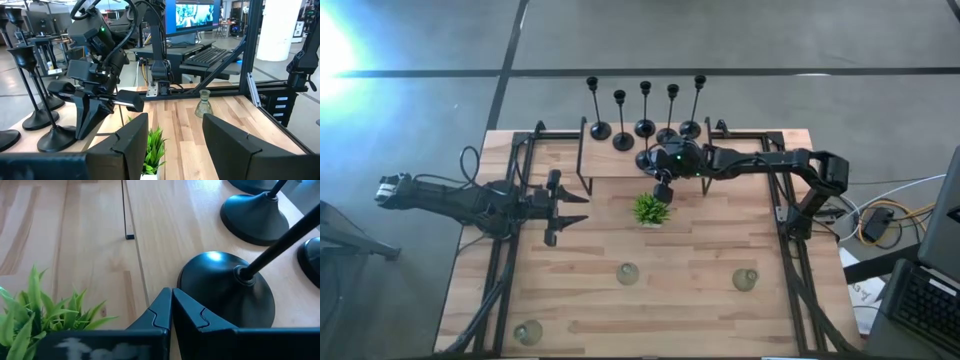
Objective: Pick & Place candle stick holders
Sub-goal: Put the small black candle holder on the shelf
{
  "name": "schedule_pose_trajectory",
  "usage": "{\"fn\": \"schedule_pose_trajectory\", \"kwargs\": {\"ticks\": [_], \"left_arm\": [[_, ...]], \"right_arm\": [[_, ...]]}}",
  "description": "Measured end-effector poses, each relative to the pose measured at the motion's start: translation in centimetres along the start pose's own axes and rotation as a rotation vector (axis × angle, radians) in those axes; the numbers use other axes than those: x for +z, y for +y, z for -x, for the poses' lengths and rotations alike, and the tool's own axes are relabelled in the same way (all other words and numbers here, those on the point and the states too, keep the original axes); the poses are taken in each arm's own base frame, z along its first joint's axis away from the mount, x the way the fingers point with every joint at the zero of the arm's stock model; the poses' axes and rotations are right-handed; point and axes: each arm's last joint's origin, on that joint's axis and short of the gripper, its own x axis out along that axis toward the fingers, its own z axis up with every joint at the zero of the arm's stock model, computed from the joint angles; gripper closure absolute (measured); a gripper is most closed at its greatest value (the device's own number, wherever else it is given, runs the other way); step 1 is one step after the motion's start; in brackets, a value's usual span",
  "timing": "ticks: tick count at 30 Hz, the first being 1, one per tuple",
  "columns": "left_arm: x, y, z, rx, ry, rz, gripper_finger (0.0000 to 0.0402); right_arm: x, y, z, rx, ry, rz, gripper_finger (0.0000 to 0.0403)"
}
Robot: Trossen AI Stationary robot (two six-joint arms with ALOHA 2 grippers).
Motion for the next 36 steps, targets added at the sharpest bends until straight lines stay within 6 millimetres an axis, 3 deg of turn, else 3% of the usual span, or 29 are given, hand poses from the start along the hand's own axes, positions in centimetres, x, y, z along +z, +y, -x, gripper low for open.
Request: {"fn": "schedule_pose_trajectory", "kwargs": {"ticks": [36], "left_arm": [[0.0,0.0,0.0,0.0,-0.002,0.001,0.0209]], "right_arm": [[-0.1,-2.5,-0.3,-0.052,-0.033,-0.021,0.0395]]}}
